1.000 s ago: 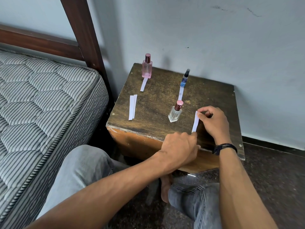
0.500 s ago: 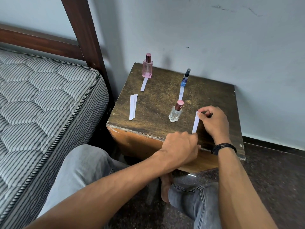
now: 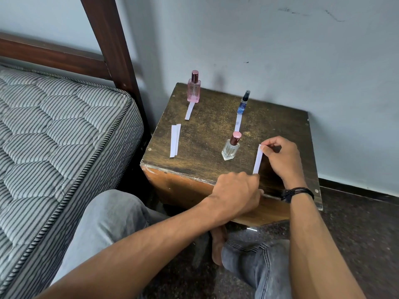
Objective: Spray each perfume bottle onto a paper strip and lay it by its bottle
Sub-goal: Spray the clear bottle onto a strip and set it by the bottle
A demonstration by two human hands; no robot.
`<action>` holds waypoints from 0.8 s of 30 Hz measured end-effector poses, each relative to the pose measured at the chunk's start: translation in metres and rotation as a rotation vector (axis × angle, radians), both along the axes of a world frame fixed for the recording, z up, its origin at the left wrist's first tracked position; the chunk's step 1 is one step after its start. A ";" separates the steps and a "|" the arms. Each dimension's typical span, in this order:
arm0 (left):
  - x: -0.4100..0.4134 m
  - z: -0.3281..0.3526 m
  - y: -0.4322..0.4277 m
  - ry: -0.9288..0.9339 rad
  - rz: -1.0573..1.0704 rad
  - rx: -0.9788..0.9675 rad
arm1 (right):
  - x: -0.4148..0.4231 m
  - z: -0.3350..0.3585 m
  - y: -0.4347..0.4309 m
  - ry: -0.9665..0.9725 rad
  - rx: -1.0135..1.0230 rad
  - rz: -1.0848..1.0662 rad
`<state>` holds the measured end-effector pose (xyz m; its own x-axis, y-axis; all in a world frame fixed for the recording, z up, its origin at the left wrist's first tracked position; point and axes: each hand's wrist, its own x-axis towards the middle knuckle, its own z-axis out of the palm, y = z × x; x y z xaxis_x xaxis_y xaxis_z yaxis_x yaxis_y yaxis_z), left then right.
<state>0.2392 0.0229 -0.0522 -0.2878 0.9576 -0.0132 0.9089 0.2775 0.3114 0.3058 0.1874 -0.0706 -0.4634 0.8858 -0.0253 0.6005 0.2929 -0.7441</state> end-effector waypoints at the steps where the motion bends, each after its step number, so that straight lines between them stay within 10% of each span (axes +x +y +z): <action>1: 0.000 0.000 0.000 -0.003 0.000 -0.005 | 0.000 0.001 0.000 0.018 -0.016 0.001; 24: -0.004 0.001 0.003 -0.044 -0.003 -0.068 | 0.006 0.020 -0.003 0.401 -0.336 -0.035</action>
